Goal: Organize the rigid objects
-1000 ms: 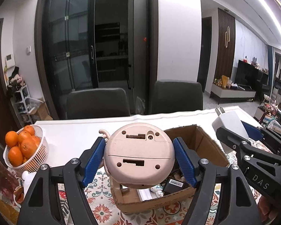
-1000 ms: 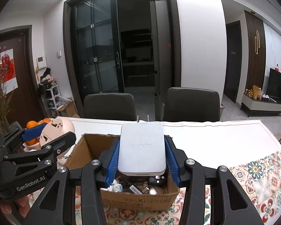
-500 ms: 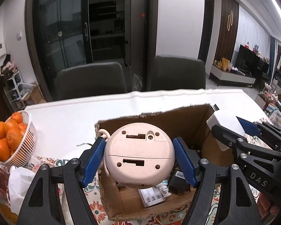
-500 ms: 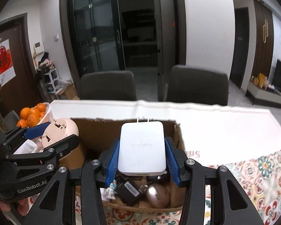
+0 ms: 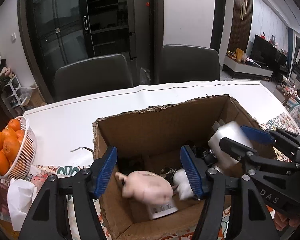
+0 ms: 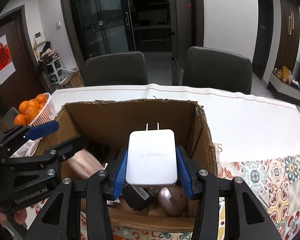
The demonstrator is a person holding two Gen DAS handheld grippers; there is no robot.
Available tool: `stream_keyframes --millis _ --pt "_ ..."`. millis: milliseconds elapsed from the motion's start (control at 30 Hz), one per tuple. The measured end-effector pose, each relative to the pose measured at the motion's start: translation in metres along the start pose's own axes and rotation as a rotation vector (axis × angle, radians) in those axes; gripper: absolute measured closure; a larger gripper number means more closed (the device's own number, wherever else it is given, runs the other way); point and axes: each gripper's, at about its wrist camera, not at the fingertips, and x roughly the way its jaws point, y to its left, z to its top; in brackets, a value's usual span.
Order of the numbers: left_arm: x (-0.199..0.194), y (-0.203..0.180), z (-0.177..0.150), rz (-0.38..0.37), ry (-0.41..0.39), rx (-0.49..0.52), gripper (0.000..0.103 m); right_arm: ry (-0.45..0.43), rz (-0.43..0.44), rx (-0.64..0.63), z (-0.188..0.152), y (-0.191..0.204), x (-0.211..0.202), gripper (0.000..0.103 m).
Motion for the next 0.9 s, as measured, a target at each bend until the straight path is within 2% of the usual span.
stream_keyframes --millis 67,433,900 --pt "-0.004 0.000 -0.001 0.003 -0.008 -0.008 0.037 -0.018 -0.012 0.010 0.000 -0.001 -0.005 0.051" --pt "-0.047 -0.001 -0.014 0.028 -0.061 -0.025 0.037 -0.080 -0.058 0.006 -0.011 0.009 -0.048 0.051" --pt "-0.149 -0.010 -0.065 0.085 -0.192 -0.049 0.035 -0.182 -0.085 0.024 -0.053 0.030 -0.138 0.051"
